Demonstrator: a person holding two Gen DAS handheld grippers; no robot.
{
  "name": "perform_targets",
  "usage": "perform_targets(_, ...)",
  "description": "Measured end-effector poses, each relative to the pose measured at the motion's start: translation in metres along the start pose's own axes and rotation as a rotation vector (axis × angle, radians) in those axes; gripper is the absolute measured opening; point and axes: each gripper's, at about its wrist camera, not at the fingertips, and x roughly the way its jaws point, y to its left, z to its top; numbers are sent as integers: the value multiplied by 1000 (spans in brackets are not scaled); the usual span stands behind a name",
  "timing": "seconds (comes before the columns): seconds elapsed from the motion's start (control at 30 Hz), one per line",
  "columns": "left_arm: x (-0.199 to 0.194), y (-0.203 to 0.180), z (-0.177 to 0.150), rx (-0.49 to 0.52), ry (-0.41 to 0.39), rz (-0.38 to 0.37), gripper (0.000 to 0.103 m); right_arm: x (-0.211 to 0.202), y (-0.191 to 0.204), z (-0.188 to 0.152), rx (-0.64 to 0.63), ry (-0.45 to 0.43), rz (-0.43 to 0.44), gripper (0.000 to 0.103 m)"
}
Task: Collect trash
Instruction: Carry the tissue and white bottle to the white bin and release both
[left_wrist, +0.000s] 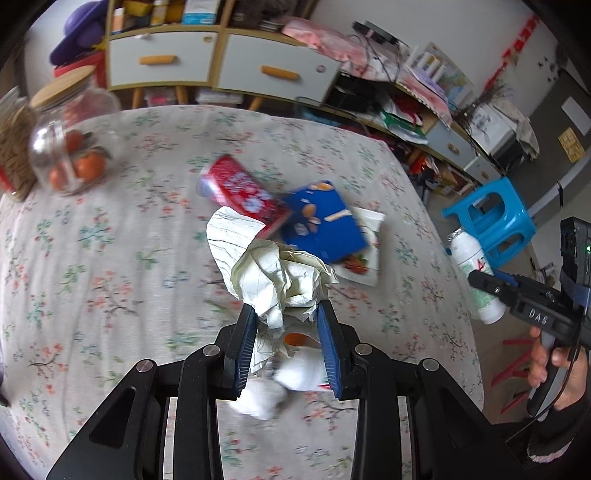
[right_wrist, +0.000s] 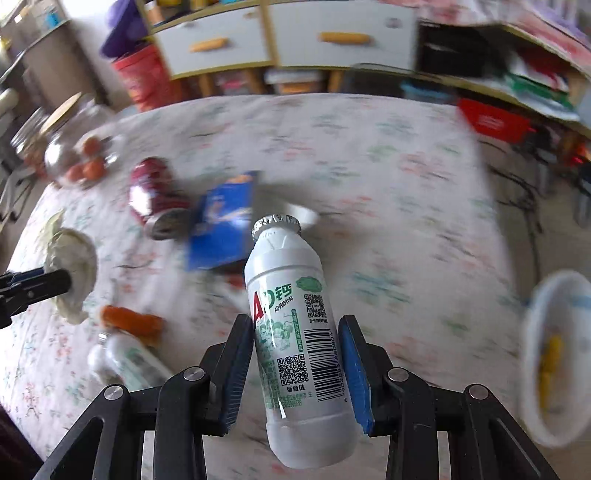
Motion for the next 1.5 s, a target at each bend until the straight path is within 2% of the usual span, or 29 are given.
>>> perform_targets(0.2, 13, -41, 0, 73, 15, -19, 35, -24, -64, -18, 136, -9, -64, 42)
perform_targets(0.43, 35, -85, 3, 171, 49, 3, 35, -44, -139, -41, 317, -20, -123, 43)
perform_targets(0.6, 47, -111, 10, 211, 59, -7, 35, -50, -188, -53, 439, -27, -195, 43)
perform_targets(0.73, 59, -142, 16, 255, 70, -31, 35, -50, -217, -57, 539, -35, -192, 48)
perform_targets(0.8, 64, -158, 16, 279, 75, -44, 35, -51, -225, -59, 579, -39, -182, 59)
perform_targets(1.07, 90, -239, 13, 404, 91, -116, 35, -74, -238, -75, 613, -59, -182, 62)
perform_targets(1.3, 116, -295, 10, 473, 104, -162, 35, -96, -248, -104, 572, -42, -270, 64)
perform_targets(1.5, 134, -329, 13, 507, 100, -182, 35, -107, -262, -125, 569, -38, -298, 64)
